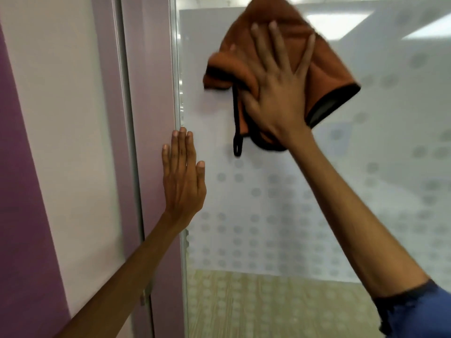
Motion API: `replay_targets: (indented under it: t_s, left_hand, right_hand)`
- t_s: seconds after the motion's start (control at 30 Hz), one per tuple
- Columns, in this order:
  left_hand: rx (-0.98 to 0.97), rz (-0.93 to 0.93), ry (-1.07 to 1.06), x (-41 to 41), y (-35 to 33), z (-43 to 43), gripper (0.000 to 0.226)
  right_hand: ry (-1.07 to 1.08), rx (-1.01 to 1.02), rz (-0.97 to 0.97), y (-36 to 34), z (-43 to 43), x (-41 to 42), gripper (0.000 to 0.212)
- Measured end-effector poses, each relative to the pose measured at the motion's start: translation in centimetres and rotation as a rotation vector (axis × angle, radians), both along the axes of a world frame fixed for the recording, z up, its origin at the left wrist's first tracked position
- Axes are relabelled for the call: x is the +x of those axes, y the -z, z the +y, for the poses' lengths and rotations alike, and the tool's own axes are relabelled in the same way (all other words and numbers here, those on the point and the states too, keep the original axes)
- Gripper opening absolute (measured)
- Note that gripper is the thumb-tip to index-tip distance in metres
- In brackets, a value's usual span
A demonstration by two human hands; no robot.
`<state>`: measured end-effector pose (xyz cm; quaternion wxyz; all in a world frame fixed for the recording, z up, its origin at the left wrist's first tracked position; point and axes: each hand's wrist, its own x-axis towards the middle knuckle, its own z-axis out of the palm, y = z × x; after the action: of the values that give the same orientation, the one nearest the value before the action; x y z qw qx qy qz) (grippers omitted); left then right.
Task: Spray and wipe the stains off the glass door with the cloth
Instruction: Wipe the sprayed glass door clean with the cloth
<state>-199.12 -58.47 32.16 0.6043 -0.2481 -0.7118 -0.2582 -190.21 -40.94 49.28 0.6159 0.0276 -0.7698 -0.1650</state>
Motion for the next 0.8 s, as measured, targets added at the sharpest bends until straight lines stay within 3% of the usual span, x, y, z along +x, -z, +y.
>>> replay_targets:
  t_s: [0.23, 0.5, 0.67, 0.8]
  left_hand:
    - [0.011, 0.011, 0.061, -0.2, 1.6, -0.6, 0.054]
    - [0.024, -0.030, 0.030, 0.0, 3.5, 0.2, 0.053]
    - [0.005, -0.043, 0.019, 0.8, 5.5, 0.8, 0.055]
    - [-0.006, -0.041, -0.022, 0.9, 5.1, 1.1, 0.056]
  right_hand:
    - [-0.115, 0.044, -0.065, 16.3, 1.2, 0.1, 0.069]
    - [-0.168, 0.190, -0.347, 28.6, 3.3, 1.6, 0.065]
    - [-0.235, 0.220, -0.422, 27.3, 4.2, 2.5, 0.062]
    - [-0.211, 0.188, -0.229, 18.1, 6.3, 3.2, 0.063]
